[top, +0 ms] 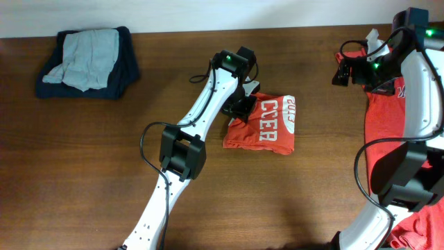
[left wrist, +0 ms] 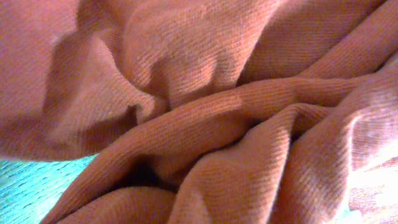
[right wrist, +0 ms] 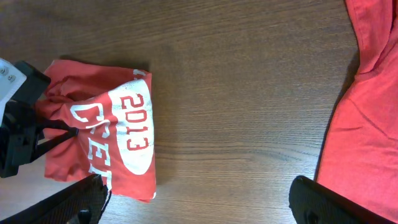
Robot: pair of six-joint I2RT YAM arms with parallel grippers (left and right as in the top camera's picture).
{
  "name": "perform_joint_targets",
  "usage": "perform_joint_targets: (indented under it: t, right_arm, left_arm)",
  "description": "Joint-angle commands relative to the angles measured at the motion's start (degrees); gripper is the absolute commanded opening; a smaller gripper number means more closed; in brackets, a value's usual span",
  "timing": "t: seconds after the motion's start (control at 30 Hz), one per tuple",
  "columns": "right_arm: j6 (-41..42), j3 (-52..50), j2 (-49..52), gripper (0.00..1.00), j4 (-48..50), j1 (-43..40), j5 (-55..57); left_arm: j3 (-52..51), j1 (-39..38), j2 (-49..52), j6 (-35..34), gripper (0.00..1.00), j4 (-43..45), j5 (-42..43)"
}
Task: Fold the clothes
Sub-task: 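Lift the bundle with the left gripper and carry it leftward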
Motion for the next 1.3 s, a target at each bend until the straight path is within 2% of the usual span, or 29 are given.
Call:
perform_joint_targets:
  t: [0.0, 0.2, 0.37, 0.53, 0.77, 0.9, 1.17, 1.27]
  right_arm:
    - [-0.5, 1.0, -1.2, 0.99, 0.0, -0.1, 0.3]
    - [-0.6, 1.0, -1.2, 0.99, 0.0, -0.1, 0.3]
    - [-0.6, 1.0, -1.2, 0.99, 0.0, -0.1, 0.3]
    - [-0.6, 1.0, -1.2, 0.99, 0.0, -0.1, 0.3]
    - [-0.6, 1.0, -1.2, 0.99, 0.0, -0.1, 0.3]
    - [-0.5, 1.0, -1.2, 0.99, 0.0, -0.1, 0.3]
    - [-0.6, 1.0, -1.2, 0.99, 0.0, -0.1, 0.3]
    - [-0.5, 1.0, -1.2, 0.99, 0.0, -0.1, 0.3]
  left_arm:
    - [-1.5, -0.7, 4.7, -1.5, 0.01, 0.1, -3.4]
    - [-0.8, -0.8, 4.5, -3.7, 0.01, 1.8, -6.9]
    - [4.4, -0.8, 3.5, -3.8, 0.01, 0.9, -12.4]
    - [9.9, -0.7, 2.8, -3.8, 0.01, 0.6, -13.2]
    - [16.6, -1.0, 2.6, -3.8, 0.01, -1.5, -20.5]
    - [17.2, -0.9, 1.0, -3.8, 0.01, -1.4, -24.3]
    - [16.1, -0.8, 0.9, -6.0, 0.01, -1.5, -20.0]
    - [14.9, -0.9, 0.9, -7.2, 0.06, -2.0, -19.9]
